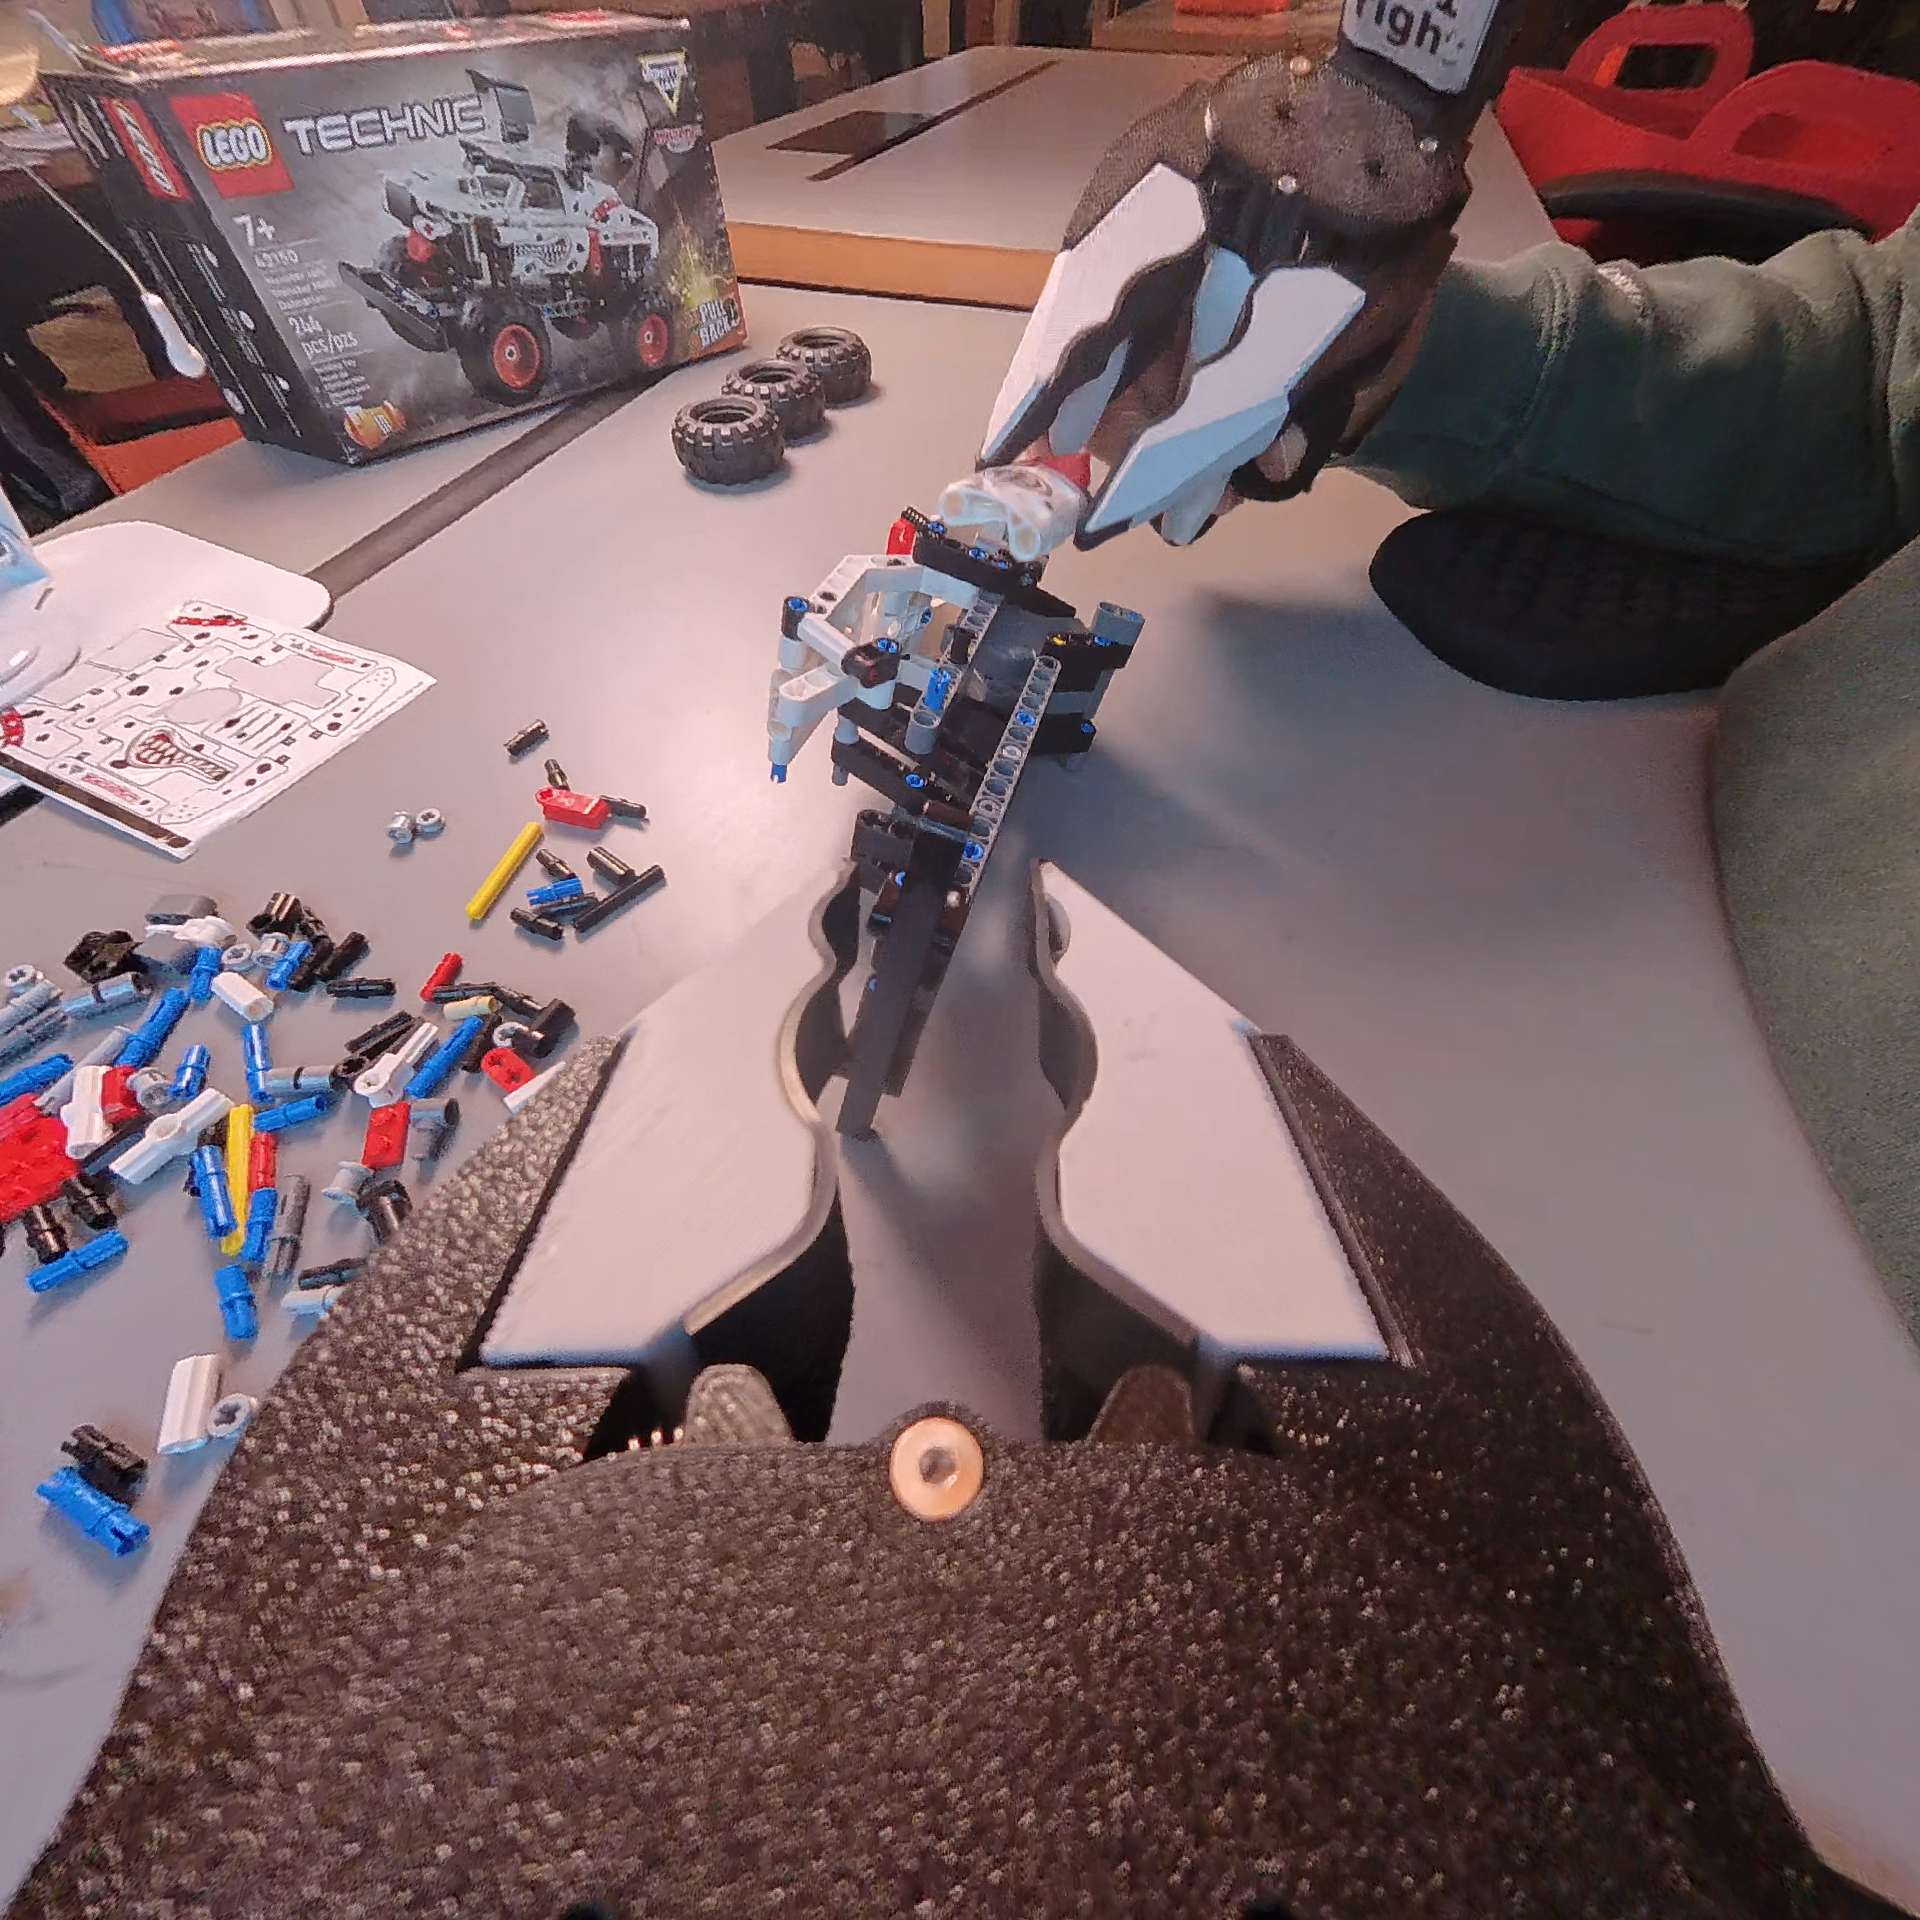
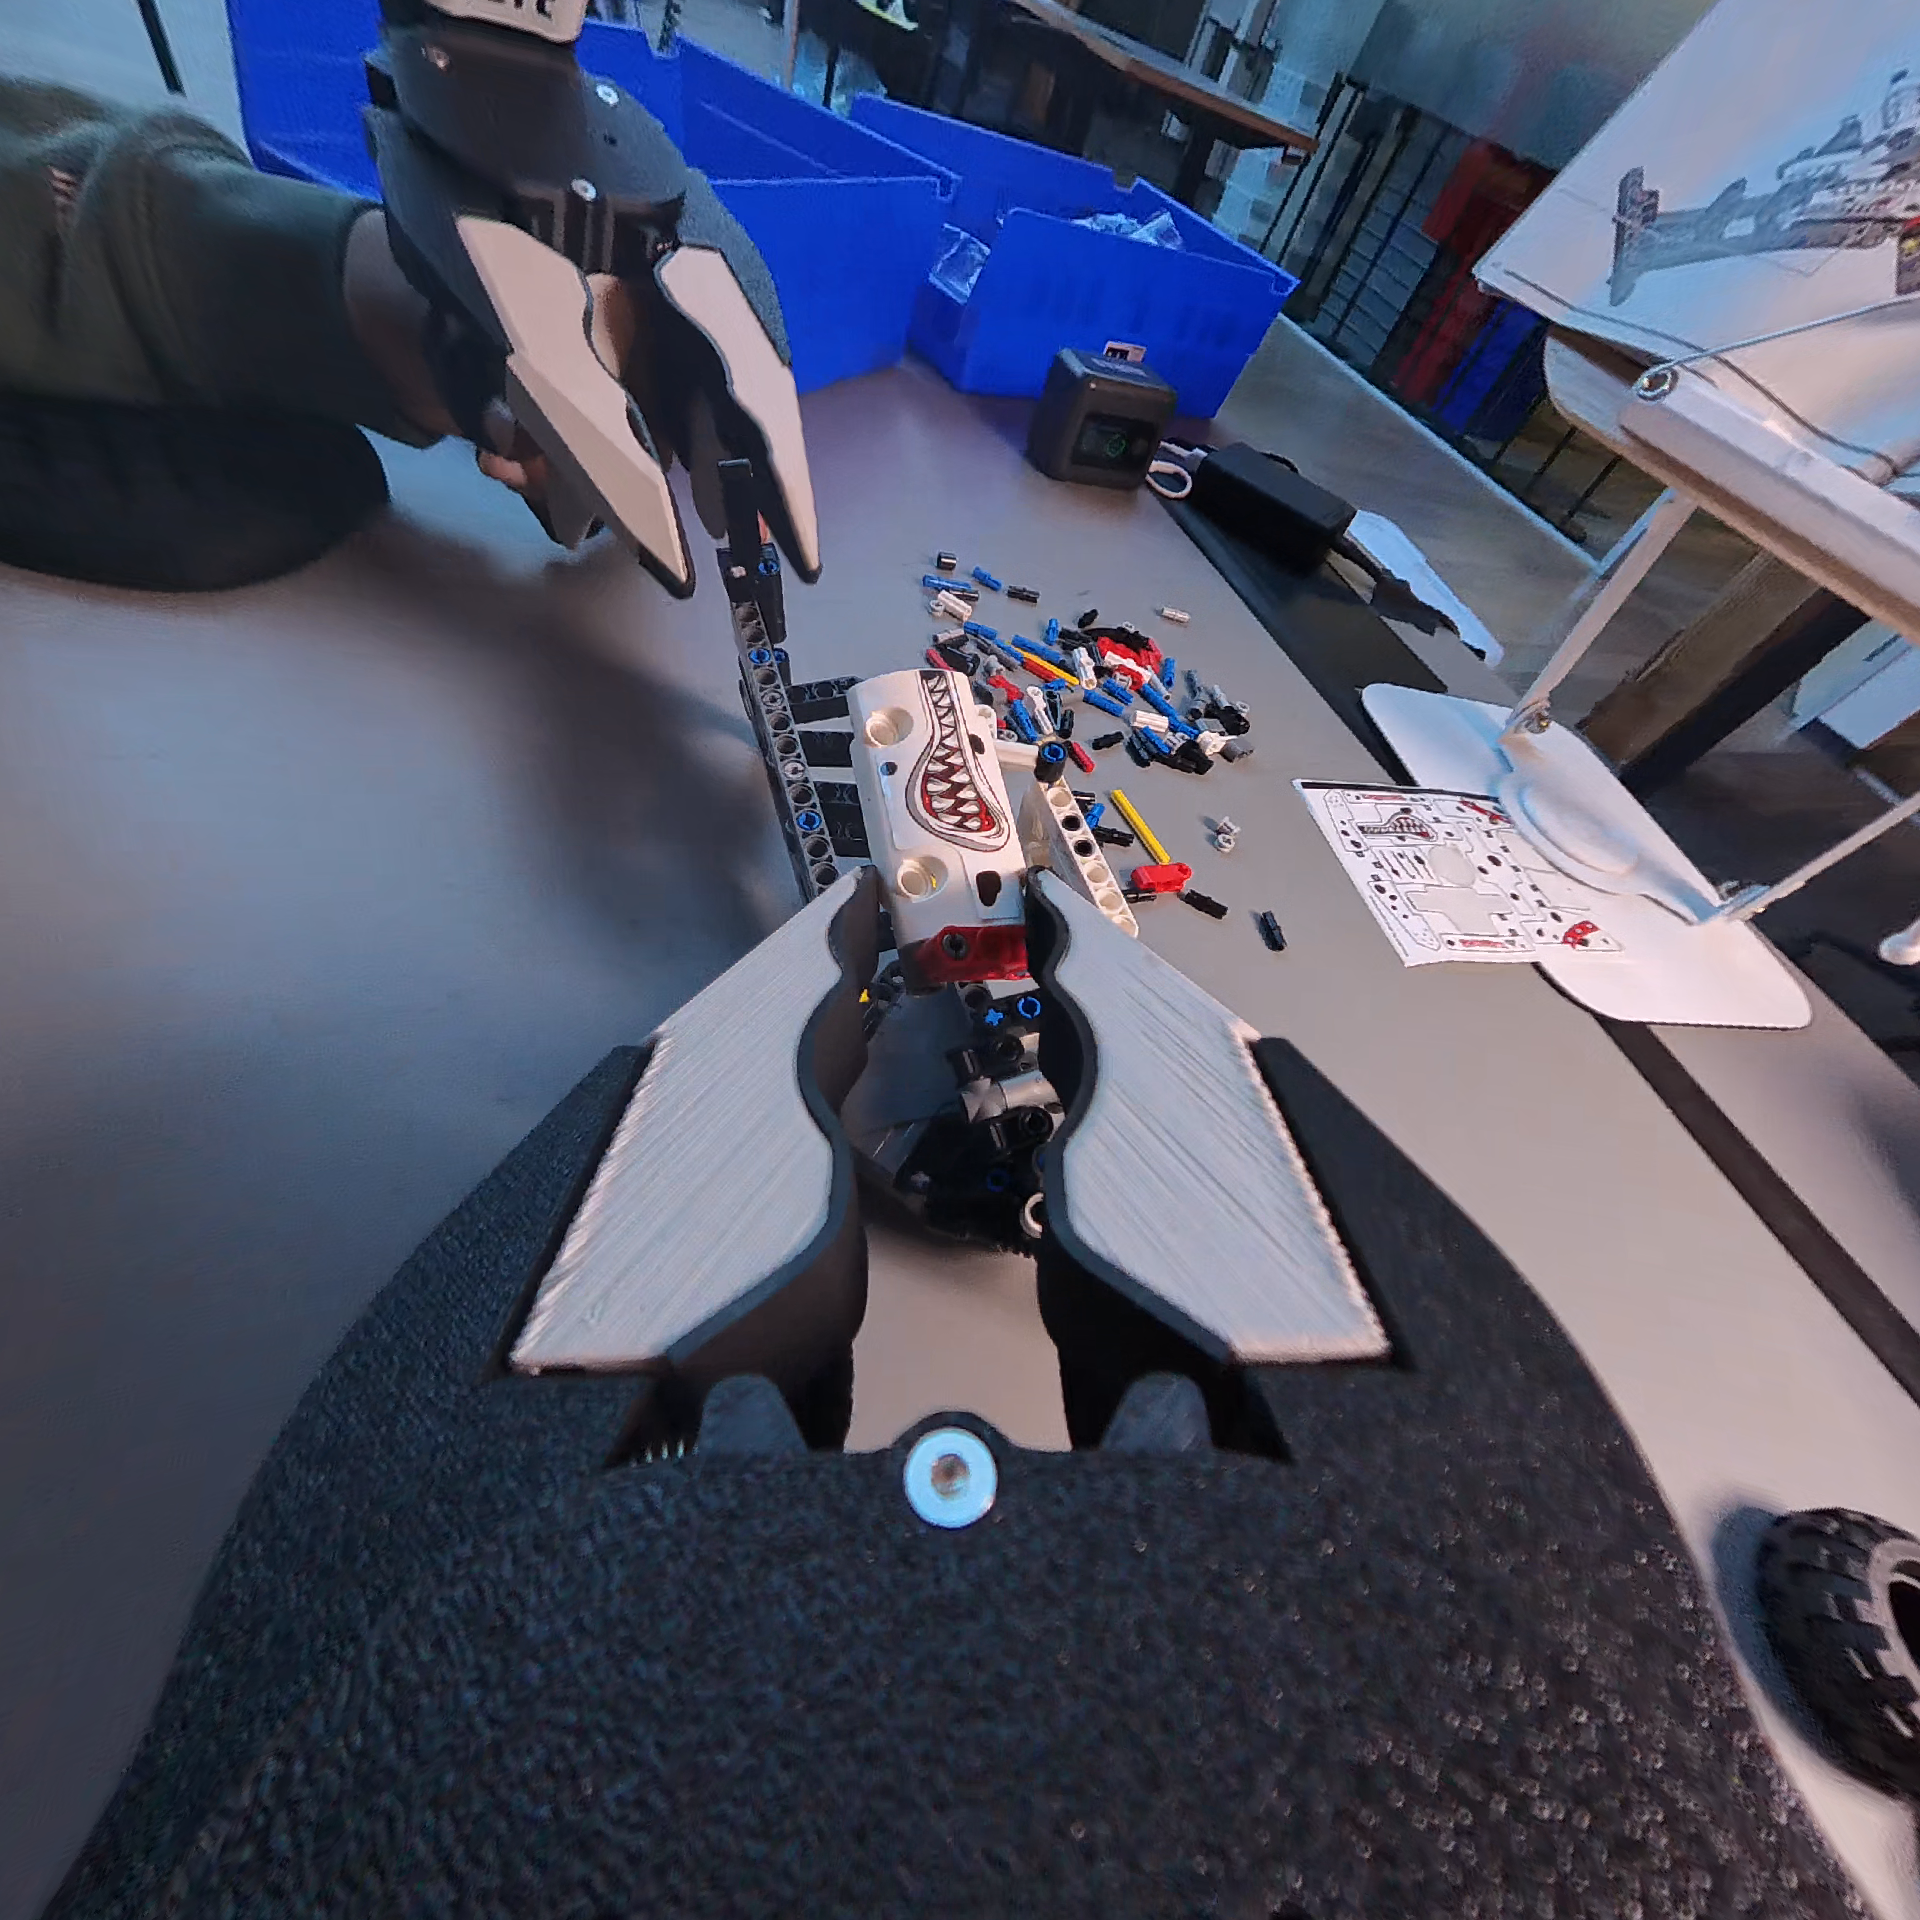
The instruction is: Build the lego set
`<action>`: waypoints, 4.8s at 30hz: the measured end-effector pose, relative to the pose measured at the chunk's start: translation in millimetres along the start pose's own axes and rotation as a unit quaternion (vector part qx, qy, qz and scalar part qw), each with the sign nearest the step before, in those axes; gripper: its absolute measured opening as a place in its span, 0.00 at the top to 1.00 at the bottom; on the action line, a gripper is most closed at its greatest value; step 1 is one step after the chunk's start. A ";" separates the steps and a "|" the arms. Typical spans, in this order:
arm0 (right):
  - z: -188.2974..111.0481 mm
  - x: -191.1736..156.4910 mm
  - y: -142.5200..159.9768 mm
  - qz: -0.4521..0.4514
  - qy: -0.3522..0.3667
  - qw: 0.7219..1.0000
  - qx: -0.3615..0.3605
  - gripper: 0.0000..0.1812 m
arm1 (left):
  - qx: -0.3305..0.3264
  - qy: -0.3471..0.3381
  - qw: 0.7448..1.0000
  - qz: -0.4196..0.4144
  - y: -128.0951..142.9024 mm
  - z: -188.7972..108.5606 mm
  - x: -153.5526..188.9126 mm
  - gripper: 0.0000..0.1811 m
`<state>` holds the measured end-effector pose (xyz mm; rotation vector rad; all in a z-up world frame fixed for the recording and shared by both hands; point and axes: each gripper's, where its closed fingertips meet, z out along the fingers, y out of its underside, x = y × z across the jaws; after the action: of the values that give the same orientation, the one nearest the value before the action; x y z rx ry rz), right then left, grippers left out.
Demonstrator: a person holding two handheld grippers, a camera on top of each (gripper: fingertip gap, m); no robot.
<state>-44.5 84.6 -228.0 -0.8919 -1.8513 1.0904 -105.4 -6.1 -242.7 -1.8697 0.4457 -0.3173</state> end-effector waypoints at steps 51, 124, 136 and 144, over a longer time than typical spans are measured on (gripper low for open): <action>8.6 -76.8 -11.1 -0.067 -0.132 0.989 -0.009 0.97 | -0.017 0.067 0.991 0.118 -10.5 23.5 67.0 0.84; 7.7 -12.0 25.9 -0.060 -0.117 0.968 -0.213 0.84 | -0.242 0.111 0.955 0.131 -17.3 67.9 10.2 0.82; 8.7 -12.6 26.2 -0.080 -0.105 0.967 -0.218 0.89 | -0.222 0.102 0.961 0.126 -20.2 65.7 6.5 0.85; 0.2 -23.9 4.1 -0.177 -0.068 0.975 -0.119 0.96 | -0.190 0.095 0.969 0.128 -24.6 58.3 13.9 0.84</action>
<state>-33.5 65.6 -238.5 -0.5952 -2.1870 0.7342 -64.5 44.0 -238.9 -2.1303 0.9231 -0.2482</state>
